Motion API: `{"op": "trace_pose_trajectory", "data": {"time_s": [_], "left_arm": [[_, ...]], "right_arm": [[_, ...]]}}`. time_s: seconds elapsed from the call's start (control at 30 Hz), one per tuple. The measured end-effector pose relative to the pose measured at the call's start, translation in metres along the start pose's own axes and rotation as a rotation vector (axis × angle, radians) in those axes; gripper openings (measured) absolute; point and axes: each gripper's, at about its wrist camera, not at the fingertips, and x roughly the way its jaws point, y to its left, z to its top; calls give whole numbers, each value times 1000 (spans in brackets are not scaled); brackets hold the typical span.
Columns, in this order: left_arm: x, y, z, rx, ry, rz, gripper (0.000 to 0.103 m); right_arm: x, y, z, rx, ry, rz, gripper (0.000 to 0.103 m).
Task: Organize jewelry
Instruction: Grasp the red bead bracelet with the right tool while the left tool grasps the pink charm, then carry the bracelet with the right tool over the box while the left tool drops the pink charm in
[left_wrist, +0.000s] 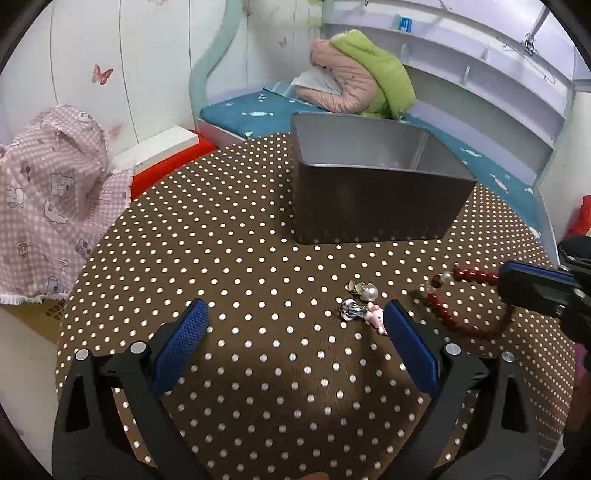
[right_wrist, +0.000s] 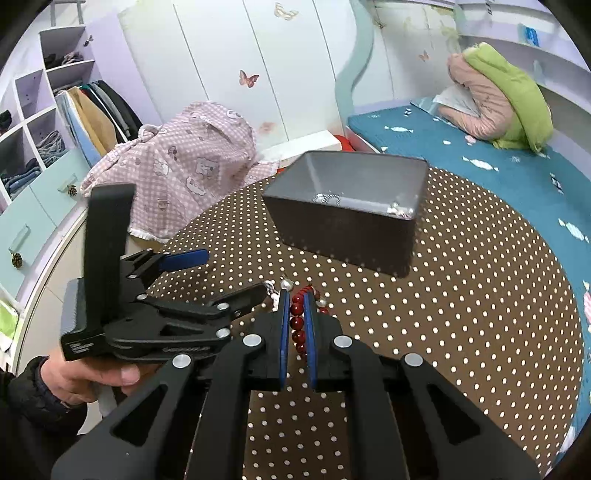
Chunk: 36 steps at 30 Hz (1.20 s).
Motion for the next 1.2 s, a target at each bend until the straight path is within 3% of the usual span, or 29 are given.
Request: {"op": "trace_pose_trajectory", "data": {"time_s": [0.1,0.13,0.3,0.37,0.53,0.83,0.93,1.2], "left_arm": [[9,-1,2,-2,15,-9,89],[13,-1,2,-3,29,-21,79],[10,-5,2,8,22,-69,59],[9,-6,2,8,22,-90,44],[11,-4,4,8,28,-112,25],[14,-10,7,52,20,-109,24],[15,-11,9,37,19,-123,13],[-8,4,4,5,-24,-132,13]], "right_arm": [[0,-3,-2,7,2,1,6],[-1,-4,-3,11,1,4,6],[1,-4,-2,16,5,9,7],[1,-4,-2,14,7,10,7],[2,-5,-2,15,7,11,7],[4,-5,-1,16,14,8,7],[3,-6,0,17,12,6,7],[-6,-2,5,10,-10,4,6]]}}
